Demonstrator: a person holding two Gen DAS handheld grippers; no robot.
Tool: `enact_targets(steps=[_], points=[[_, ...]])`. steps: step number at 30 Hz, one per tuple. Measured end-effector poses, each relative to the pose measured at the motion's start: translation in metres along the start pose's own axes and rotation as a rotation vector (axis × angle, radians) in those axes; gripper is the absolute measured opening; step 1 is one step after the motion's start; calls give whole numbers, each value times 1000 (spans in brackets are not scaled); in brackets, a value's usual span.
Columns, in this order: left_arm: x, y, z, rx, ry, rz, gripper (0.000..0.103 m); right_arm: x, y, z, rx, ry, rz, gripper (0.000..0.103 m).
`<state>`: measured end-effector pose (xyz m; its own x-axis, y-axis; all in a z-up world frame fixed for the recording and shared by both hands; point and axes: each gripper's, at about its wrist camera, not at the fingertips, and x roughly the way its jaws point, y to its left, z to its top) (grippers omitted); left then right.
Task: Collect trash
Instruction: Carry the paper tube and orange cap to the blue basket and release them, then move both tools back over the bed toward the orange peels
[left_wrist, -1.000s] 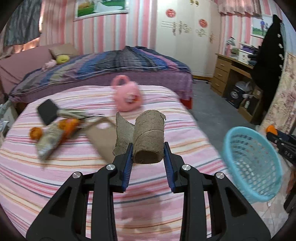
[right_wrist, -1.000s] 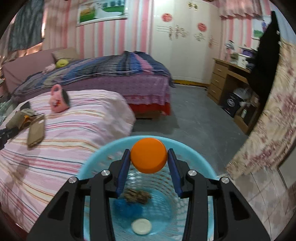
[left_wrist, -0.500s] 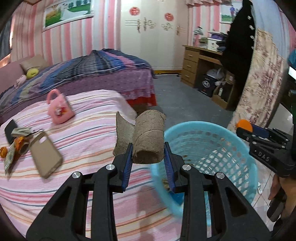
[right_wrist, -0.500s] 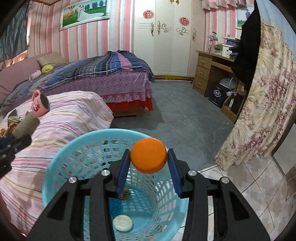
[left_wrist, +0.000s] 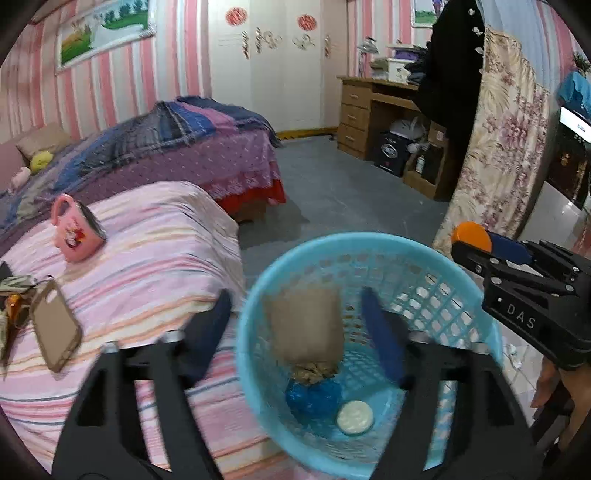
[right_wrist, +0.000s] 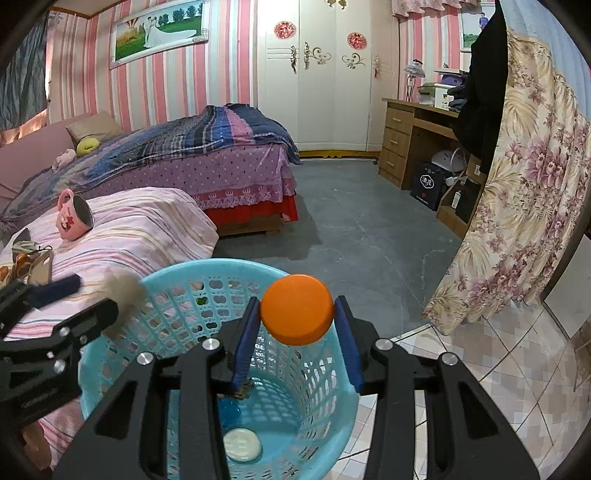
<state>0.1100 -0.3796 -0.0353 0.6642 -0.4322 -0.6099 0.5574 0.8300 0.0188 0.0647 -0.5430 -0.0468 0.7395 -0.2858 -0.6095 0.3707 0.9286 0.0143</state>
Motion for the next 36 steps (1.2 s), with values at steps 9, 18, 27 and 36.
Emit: enact_targets(steps=[9,18,27,36], points=[[-11,44,5,-47,-37,89,94,1,5,2,-4,0,-1,41],[-24,85,4,-95,-48,142,97,-3,23,6,-9,-49,-25,83],[-51,129,-4,-109,-73,208,97,-2,52,16,-28,-69,-38,93],[-79,195,-16,-136,-67,303,97,-3,78,21,-5,-76,-7,94]])
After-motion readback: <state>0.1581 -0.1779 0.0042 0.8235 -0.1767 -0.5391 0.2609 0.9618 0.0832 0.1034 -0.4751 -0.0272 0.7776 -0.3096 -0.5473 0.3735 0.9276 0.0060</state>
